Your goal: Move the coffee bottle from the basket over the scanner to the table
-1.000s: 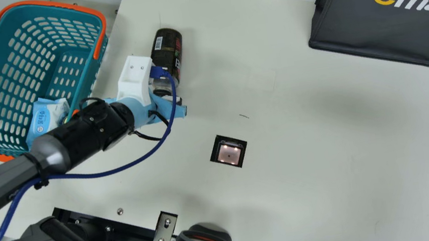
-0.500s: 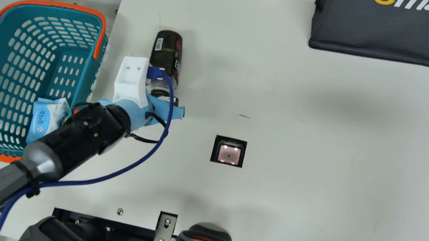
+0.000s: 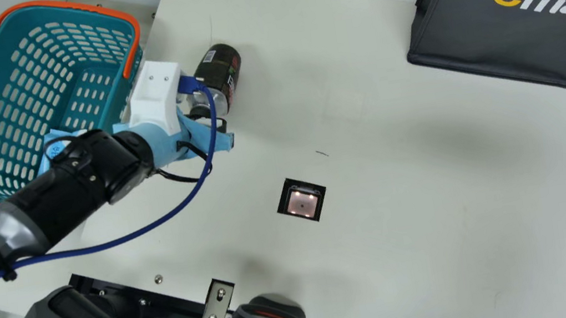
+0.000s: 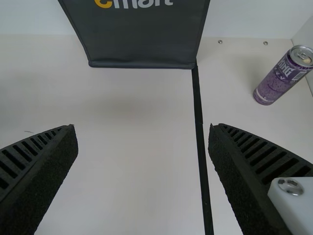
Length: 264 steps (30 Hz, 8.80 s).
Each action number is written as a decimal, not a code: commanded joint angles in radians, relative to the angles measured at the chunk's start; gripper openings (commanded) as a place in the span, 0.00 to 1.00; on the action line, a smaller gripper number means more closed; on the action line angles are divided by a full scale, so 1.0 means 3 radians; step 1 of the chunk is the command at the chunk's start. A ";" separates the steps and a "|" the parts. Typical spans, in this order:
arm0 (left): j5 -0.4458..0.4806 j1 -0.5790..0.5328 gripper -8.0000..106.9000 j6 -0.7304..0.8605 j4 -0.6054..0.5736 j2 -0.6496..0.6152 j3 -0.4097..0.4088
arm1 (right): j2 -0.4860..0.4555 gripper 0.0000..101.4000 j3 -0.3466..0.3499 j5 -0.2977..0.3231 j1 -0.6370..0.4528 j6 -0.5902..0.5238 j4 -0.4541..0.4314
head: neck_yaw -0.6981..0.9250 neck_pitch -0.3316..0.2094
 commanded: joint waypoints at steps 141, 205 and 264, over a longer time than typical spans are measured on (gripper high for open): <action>0.1535 0.0924 0.85 0.1629 -0.0800 -0.1746 -0.0718 | 0.0000 0.94 0.0000 -0.0004 0.0000 0.0000 0.0000 | -0.0457 -0.0097; -0.0160 0.0598 0.85 0.1688 -0.0748 0.0229 -0.0835 | 0.0000 0.94 0.0000 -0.0003 0.0000 0.0000 0.0000 | -0.1155 -0.0097; 0.1228 -0.1364 0.00 -0.0844 0.0627 -0.0306 -0.1120 | 0.0000 0.94 0.0000 -0.0009 0.0000 0.0000 0.0000 | -0.1155 -0.0097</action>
